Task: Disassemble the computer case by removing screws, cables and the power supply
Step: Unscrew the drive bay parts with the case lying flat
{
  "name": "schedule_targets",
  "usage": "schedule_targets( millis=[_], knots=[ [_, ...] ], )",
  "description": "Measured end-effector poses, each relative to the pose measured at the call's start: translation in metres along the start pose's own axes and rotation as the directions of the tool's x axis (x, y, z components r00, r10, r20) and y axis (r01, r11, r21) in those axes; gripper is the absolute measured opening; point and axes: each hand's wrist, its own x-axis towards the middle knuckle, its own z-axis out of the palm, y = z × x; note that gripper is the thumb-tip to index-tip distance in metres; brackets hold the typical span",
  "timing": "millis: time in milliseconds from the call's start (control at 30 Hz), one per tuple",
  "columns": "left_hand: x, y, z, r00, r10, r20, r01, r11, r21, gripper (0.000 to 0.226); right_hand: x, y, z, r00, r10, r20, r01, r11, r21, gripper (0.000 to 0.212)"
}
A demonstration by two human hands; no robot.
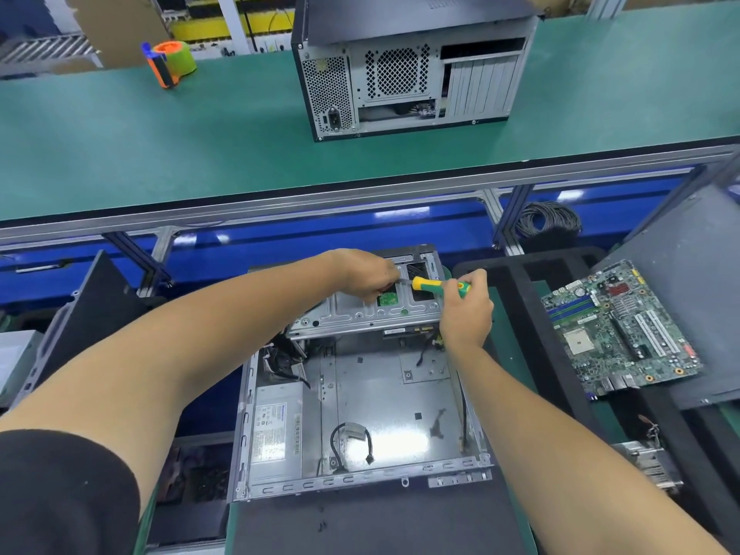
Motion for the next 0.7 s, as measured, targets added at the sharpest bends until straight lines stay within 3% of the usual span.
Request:
schedule_targets(
  millis=[200, 533, 633, 700],
  knots=[
    [0.0, 0.007, 0.006, 1.0, 0.007, 0.022, -0.008, 0.998, 0.07, 0.035, 0.0, -0.001, 0.0, 1.0, -0.007, -0.014, 0.007, 1.0, -0.014, 0.011],
    [-0.004, 0.014, 0.011, 1.0, -0.015, -0.024, 0.018, 0.992, 0.123, 0.023, -0.001, 0.0, 0.001, 1.0, -0.012, -0.012, 0.011, 1.0, -0.025, 0.012],
    [-0.007, 0.013, 0.012, 0.999, -0.016, -0.052, 0.019, 0.998, 0.057, 0.017, 0.0, 0.001, 0.001, 1.0, -0.015, -0.019, 0.015, 1.0, -0.015, 0.012],
    [-0.012, 0.007, 0.015, 0.994, -0.031, -0.104, 0.023, 0.996, -0.081, 0.01, -0.001, 0.0, -0.001, 0.999, -0.026, -0.025, 0.026, 1.0, -0.002, 0.012]
  ],
)
